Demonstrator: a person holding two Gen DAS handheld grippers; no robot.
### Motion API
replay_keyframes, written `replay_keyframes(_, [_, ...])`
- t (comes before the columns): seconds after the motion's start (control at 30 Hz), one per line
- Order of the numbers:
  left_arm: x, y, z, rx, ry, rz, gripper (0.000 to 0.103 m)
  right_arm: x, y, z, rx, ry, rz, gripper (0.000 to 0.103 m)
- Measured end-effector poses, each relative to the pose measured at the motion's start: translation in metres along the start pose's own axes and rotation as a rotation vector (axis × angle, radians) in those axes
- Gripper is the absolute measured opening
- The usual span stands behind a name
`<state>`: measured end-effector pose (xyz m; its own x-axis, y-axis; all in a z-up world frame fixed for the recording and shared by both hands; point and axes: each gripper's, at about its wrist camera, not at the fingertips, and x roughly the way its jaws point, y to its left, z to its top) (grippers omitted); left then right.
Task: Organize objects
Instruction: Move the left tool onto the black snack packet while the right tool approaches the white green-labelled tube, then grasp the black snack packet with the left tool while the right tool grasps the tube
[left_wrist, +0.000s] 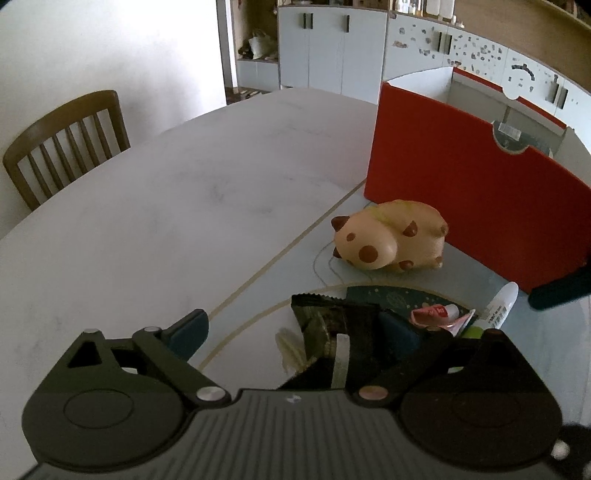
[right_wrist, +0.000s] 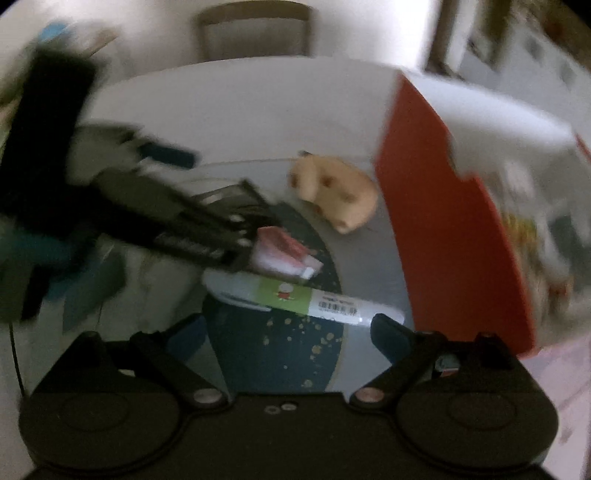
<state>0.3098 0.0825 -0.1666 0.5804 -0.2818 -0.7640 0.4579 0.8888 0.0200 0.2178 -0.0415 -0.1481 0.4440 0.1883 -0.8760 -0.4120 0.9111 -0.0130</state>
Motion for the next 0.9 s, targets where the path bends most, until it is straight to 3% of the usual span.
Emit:
replay_keyframes(0.17, [0.000,0.001,0.000,0.002,0.002,-0.010,0.094,0.006,0.007,0.009,-0.190,-0.030,-0.017,0.095])
replay_keyframes(0.43, [0.000,0.003,0.001,-0.005,0.012,-0.025,0.084,0.030,0.004,0.014,-0.250,0.011,0.017,0.092])
replay_keyframes(0.53, [0.002,0.002,0.000,-0.002,0.022,-0.029,0.077,0.036,-0.002,0.014,-0.242,0.040,0.046,0.089])
replay_keyframes(0.63, [0.002,0.001,0.000,0.000,0.024,-0.031,0.076,0.039,-0.007,0.016,-0.209,0.062,0.076,0.086])
replay_keyframes(0.8, [0.000,0.000,-0.001,0.006,0.026,-0.029,0.067,0.037,-0.007,0.013,-0.194,0.073,0.122,0.072])
replay_keyframes(0.9, [-0.002,-0.002,-0.002,0.012,0.030,-0.023,0.062,0.030,-0.002,0.011,-0.224,0.062,0.140,0.052])
